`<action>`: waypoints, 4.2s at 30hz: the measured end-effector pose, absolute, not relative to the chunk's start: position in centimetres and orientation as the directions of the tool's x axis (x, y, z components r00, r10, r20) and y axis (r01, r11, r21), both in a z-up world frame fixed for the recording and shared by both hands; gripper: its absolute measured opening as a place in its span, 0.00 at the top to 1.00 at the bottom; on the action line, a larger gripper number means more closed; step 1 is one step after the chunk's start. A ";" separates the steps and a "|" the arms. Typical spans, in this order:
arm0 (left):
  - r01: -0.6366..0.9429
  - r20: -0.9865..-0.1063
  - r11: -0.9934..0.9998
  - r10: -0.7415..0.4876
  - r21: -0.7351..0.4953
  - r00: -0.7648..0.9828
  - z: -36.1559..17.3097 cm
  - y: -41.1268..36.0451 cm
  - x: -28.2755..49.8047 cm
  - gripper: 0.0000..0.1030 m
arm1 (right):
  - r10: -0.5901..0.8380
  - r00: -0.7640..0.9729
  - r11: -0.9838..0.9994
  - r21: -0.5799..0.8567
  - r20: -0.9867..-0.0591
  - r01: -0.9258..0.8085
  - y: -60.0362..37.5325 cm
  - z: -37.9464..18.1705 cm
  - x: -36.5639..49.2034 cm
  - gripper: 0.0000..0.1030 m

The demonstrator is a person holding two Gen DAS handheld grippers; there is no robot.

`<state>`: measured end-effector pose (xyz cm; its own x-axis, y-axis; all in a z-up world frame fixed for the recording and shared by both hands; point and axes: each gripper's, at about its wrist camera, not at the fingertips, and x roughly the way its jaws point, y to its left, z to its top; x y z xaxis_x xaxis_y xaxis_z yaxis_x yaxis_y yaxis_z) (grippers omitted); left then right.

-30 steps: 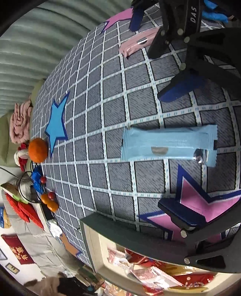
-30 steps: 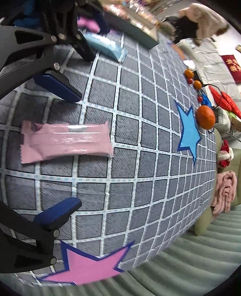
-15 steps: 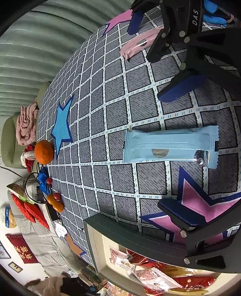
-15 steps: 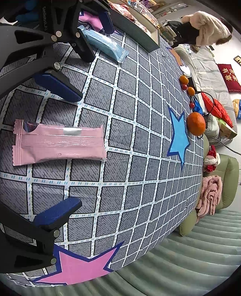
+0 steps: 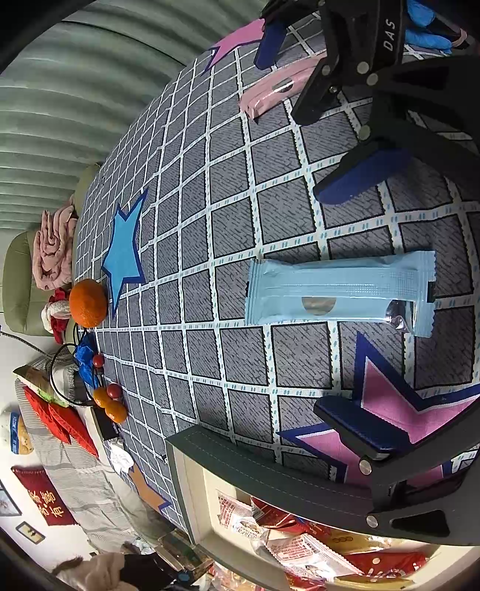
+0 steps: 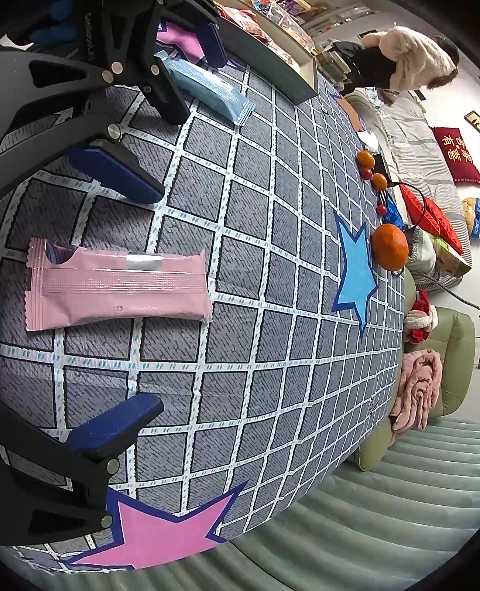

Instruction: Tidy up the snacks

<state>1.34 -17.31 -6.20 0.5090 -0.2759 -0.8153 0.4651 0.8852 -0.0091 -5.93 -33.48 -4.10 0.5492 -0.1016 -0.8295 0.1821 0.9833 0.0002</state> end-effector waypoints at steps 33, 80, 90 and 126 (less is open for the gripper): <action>0.464 -0.815 0.886 -0.276 -0.009 0.510 -6.2 -17.3 1.2 0.00 | -0.101 0.551 0.983 0.000 -0.828 0.181 -33.5 -4.1 -6.0 0.00; 0.515 -0.835 0.844 -0.388 -0.150 0.391 -0.6 -15.3 -0.3 0.76 | 0.143 0.468 0.974 0.209 -0.872 0.092 -31.7 -0.1 -6.0 0.72; 0.373 -0.765 0.913 -0.358 -0.166 0.536 4.1 -5.7 1.5 0.76 | 0.275 0.481 0.960 0.268 -0.833 -0.085 -23.7 3.5 -1.4 0.72; 0.031 -0.861 0.999 -0.039 -0.027 0.506 -1.7 7.0 5.9 0.00 | 0.271 0.318 0.934 0.169 -0.908 -0.314 -5.7 2.9 9.7 0.06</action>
